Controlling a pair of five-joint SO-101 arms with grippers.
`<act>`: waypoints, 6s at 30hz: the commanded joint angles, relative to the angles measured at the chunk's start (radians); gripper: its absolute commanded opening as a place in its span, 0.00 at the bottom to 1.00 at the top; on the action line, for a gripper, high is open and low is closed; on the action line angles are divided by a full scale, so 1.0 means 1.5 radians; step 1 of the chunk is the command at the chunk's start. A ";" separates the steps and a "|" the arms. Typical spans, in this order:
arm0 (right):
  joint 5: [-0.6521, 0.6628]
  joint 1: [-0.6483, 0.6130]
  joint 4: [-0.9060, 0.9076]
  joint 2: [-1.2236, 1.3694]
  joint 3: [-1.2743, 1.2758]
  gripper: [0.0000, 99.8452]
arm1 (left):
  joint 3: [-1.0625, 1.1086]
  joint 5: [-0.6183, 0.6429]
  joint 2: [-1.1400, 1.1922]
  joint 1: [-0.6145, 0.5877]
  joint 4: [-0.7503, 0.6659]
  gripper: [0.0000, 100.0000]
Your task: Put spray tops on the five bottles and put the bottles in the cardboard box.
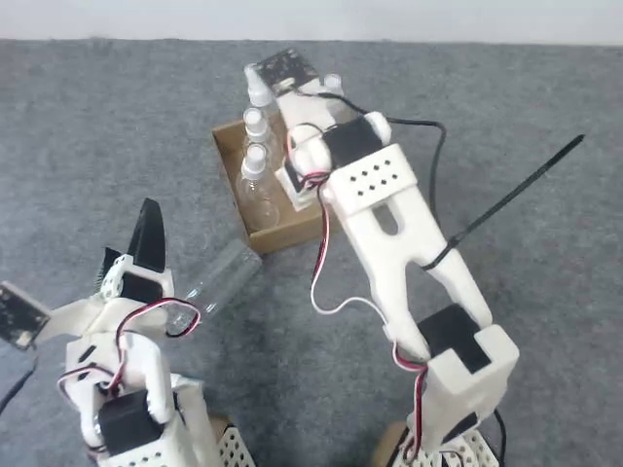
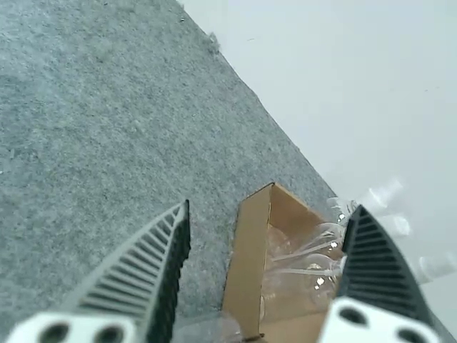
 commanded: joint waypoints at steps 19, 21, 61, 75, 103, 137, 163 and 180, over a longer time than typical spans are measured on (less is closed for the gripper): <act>0.065 -0.150 0.116 -0.105 -0.028 0.22 | -0.014 0.000 -0.013 -0.004 -0.025 0.32; 0.065 -0.150 0.116 -0.105 -0.028 0.22 | -0.014 0.000 -0.013 -0.004 -0.025 0.32; 0.072 -0.272 -0.054 -0.215 0.230 0.22 | 0.020 -0.214 -0.013 -0.450 -0.009 0.32; 0.140 -0.309 -0.181 -0.215 0.355 0.22 | 0.091 -0.308 -0.012 -0.564 -0.017 0.32; 0.351 -0.315 -0.188 0.036 0.198 0.22 | 0.117 -0.355 -0.012 -0.562 0.123 0.33; 0.518 -0.317 -0.086 0.325 -0.120 0.27 | 0.129 -0.376 -0.012 -0.562 0.122 0.33; 0.471 -0.328 -0.128 0.328 -0.120 0.29 | 0.130 -0.376 -0.012 -0.560 0.122 0.33; 0.471 -0.325 -0.154 0.330 -0.117 0.28 | 0.139 -0.376 -0.012 -0.559 0.118 0.33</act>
